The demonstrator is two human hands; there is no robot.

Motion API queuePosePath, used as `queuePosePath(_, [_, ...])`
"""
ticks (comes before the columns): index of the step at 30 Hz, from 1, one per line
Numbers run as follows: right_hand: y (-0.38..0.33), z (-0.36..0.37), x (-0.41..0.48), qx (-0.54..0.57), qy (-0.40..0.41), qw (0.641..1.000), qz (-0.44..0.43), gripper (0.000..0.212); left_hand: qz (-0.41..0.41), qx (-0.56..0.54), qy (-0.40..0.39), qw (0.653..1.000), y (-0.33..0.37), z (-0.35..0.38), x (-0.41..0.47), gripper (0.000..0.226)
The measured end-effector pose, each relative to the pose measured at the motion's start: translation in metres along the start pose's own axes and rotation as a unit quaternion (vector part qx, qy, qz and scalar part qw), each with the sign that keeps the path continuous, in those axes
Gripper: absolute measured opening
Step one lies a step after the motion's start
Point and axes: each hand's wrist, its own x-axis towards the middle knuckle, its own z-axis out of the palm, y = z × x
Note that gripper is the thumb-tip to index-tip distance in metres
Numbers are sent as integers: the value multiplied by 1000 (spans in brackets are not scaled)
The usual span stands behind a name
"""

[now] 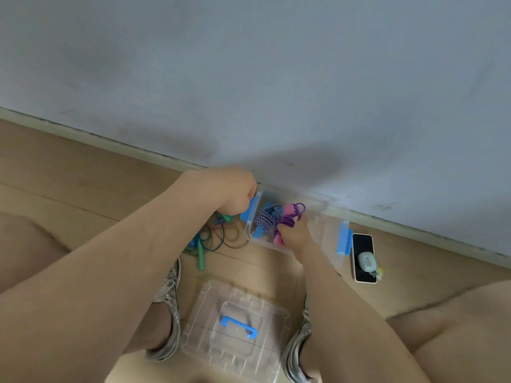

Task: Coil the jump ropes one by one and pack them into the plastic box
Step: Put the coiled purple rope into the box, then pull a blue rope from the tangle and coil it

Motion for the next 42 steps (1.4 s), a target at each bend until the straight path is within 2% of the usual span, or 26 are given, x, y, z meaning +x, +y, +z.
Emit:
queuePosePath(2, [2,7,4,11,-26,999,-16,50,-5,-1,-11,1000,-1,0,-3,16])
queuePosePath(4, [9,9,7,-69,-44,996,-43,65,-3,-8,-14,1000,-2,1,-5,17])
queuePosePath(6, [11,10,1,-177,-13,983,-56,89,-1,-17,-14,1000,-3,4,-4,16])
queuePosePath(7, [10,12,-4,-218,17,974,-53,93,1,-22,-14,1000,-4,6,-3,17])
queuePosePath(9, [9,16,-8,-270,51,959,-66,81,5,-23,-13,1000,-5,9,-1,18])
queuePosePath(13, [-6,22,-10,-371,-37,925,-77,41,2,-22,-8,1000,-11,13,4,12])
queuePosePath(14, [-8,22,-9,-373,-57,922,-90,39,-5,-24,-11,1000,-14,14,4,12])
queuePosePath(16, [-10,15,-2,-438,-99,888,-98,38,-18,-26,-21,999,-18,17,3,14])
queuePosePath(17, [-7,14,0,-435,-93,891,-94,36,-21,-29,-25,999,-19,17,2,20])
queuePosePath(19, [1,13,6,-329,5,939,-97,28,-35,-27,-35,998,-21,15,-2,31])
queuePosePath(20, [5,15,7,-292,62,950,-91,26,-43,-25,-39,998,-22,14,-5,33])
queuePosePath(22, [6,21,4,-251,159,950,-98,26,-57,-19,-40,997,-27,13,-7,36])
queuePosePath(24, [-4,32,-7,-250,185,941,-136,23,-73,4,-33,997,-34,15,-10,37])
queuePosePath(27, [-33,62,-29,-208,115,944,-229,23,-122,52,-19,991,-43,16,-19,27])
queuePosePath(29, [-49,87,-41,-216,79,929,-291,24,-151,68,-21,986,-50,19,-24,15])
queuePosePath(31, [-59,109,-46,-262,31,904,-336,22,-168,67,-23,983,-57,24,-28,16])
queuePosePath(34, [-64,138,-44,-398,-93,850,-332,19,-175,52,-40,982,-64,33,-32,28])
queuePosePath(36, [-64,155,-37,-510,-143,801,-280,25,-168,40,-57,983,-67,37,-33,32])
queuePosePath(39, [-56,176,-16,-590,-103,766,-234,41,-157,12,-59,986,-72,42,-33,35])
queuePosePath(42, [-53,189,5,-579,-47,776,-246,55,-151,5,-45,987,-77,44,-34,35])
